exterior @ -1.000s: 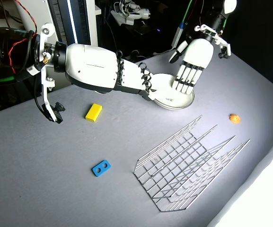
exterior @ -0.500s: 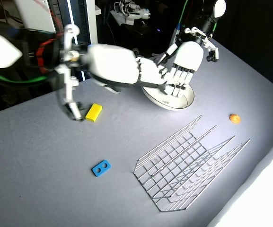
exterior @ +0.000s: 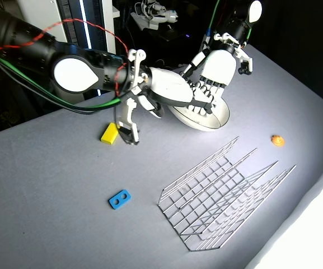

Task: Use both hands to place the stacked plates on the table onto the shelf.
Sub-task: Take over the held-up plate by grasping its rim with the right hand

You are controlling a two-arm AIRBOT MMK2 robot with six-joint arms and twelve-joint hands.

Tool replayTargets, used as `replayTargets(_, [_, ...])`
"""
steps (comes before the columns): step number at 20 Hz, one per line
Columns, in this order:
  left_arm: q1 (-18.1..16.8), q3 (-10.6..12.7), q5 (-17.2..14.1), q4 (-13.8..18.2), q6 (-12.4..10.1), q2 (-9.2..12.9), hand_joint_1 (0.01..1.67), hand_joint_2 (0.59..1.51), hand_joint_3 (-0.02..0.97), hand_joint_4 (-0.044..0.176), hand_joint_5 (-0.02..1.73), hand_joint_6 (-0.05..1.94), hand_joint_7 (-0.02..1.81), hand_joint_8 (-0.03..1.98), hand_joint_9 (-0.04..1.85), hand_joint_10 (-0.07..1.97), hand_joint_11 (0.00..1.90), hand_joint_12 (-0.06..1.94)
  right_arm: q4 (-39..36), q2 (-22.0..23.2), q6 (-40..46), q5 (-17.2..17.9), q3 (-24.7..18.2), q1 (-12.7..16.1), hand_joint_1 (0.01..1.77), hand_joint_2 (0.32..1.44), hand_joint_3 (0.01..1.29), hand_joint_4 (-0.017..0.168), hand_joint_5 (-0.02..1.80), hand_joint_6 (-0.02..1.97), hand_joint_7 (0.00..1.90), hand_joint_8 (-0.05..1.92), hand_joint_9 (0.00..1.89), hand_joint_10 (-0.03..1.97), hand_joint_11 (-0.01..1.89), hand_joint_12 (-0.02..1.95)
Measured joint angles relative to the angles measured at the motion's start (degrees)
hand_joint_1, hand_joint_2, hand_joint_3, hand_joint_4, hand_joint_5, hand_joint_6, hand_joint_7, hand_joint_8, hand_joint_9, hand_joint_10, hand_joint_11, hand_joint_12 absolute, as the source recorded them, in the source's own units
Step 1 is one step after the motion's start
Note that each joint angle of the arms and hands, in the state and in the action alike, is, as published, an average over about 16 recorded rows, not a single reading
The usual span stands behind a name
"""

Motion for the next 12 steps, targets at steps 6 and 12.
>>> replayTargets(6, [-0.1,-0.1,0.1,-0.4,0.2,0.0,0.02,1.198,0.011,-0.012,0.07,-0.03,0.12,0.01,0.09,0.01,0.02,0.12,0.1,-5.6,-2.8,-1.6,4.0,0.2,1.15,0.99,0.01,0.005,0.16,0.02,0.12,0.01,0.1,0.0,0.02,0.67])
replayTargets(12, [-0.1,0.0,-0.1,-1.1,0.5,-0.1,0.02,1.199,0.01,-0.012,0.07,-0.03,0.12,0.01,0.09,0.01,0.02,0.15,-0.1,-8.4,-4.3,-1.9,6.3,0.2,1.15,0.98,0.01,0.002,0.34,0.11,0.34,0.05,0.32,0.09,0.14,0.95])
